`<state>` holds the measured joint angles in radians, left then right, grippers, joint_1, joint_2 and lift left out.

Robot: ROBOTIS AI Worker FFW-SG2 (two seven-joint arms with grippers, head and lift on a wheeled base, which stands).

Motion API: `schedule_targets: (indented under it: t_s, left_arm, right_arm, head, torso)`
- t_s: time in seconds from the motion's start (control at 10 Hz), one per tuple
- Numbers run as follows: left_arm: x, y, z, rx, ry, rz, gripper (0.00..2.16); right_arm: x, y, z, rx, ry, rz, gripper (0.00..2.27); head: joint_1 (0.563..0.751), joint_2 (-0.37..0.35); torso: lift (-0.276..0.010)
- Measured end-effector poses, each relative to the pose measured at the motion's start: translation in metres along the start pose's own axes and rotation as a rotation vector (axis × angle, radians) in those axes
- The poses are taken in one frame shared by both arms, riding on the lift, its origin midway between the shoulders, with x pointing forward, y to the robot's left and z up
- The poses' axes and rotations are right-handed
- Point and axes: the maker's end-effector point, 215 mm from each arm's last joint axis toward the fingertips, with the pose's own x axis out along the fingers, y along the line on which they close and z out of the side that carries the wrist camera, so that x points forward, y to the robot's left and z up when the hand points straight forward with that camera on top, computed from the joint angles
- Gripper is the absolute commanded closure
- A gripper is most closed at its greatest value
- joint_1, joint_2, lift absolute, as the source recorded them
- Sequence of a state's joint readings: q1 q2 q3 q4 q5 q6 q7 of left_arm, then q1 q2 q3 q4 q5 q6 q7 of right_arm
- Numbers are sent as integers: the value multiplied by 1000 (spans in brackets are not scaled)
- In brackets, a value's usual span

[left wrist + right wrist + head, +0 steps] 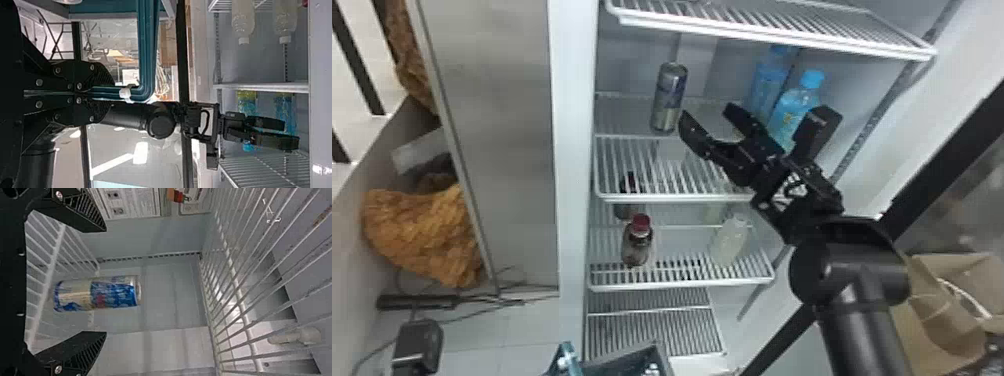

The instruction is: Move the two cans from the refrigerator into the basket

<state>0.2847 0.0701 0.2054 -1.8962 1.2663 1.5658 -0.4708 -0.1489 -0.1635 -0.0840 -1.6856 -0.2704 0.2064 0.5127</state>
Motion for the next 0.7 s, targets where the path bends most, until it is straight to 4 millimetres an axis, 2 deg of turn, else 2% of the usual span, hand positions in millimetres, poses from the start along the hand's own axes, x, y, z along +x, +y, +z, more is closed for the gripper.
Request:
schedule_targets:
  t_s: [0.7]
  left_arm:
    - [0,1,0,-3,0,0,1197]
  right_arm:
    - [38,-11,-10,-15,65,-58,108]
  head:
    - [695,-227]
  torso:
    - [-35]
